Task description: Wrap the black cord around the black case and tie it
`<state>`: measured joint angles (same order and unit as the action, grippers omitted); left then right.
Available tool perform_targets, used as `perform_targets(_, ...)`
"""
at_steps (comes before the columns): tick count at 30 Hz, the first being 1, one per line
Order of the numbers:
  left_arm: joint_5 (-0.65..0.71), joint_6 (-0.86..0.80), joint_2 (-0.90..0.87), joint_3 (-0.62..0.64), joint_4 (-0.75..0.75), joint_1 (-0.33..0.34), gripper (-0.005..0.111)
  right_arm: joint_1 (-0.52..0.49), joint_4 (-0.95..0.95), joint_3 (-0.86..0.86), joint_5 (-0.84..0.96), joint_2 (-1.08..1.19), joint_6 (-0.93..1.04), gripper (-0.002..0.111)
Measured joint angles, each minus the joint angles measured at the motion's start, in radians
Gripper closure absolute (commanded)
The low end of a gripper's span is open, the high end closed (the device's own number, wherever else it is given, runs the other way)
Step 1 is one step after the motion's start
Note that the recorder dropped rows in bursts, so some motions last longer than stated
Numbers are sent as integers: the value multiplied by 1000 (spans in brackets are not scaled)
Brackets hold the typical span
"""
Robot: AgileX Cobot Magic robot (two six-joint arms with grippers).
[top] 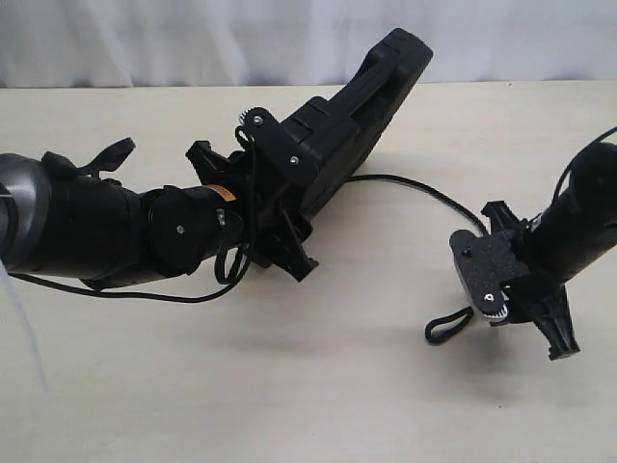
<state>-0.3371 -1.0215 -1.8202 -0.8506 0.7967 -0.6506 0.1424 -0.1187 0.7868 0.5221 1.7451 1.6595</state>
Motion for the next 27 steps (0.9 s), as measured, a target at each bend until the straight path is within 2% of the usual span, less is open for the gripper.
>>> perform_targets(2, 0, 0, 0, 0, 0, 0, 107, 0, 0, -4, -39, 42, 0, 85)
perform_targets(5, 2, 0, 0, -1, 0, 0, 107, 0, -31, -2, -75, 56, -21, 95)
perform_targets(6, 2, 0, 0, -1, 0, 0, 107, 0, -74, -2, -84, 56, -63, 104)
perform_targets(8, 4, 0, 0, -1, 0, 0, 107, 0, -181, -5, -78, 30, -163, 104)
perform_targets(11, 6, 0, 0, -2, 6, 0, 107, -18, -307, -5, -65, -128, -245, 104)
perform_targets(14, 8, 0, 0, -2, 6, 0, 107, -24, -503, 0, 10, -209, -256, 104)
perform_targets(17, 8, 0, 0, -2, 6, 0, 107, -24, -685, 122, 147, -213, -319, 104)
perform_targets(20, 10, 0, 0, -5, 6, 0, 107, -24, -653, 267, 241, -105, -622, 104)
perform_targets(22, 14, 0, 0, -5, -19, 0, 107, -24, -728, 332, 290, -54, -694, 104)
perform_targets(26, 31, 0, -2, -5, -79, 0, 106, -24, -845, 382, 259, -44, -798, 104)
perform_targets(27, 41, -2, -6, -5, -100, 0, 101, -24, -845, 382, 249, -44, -812, 104)
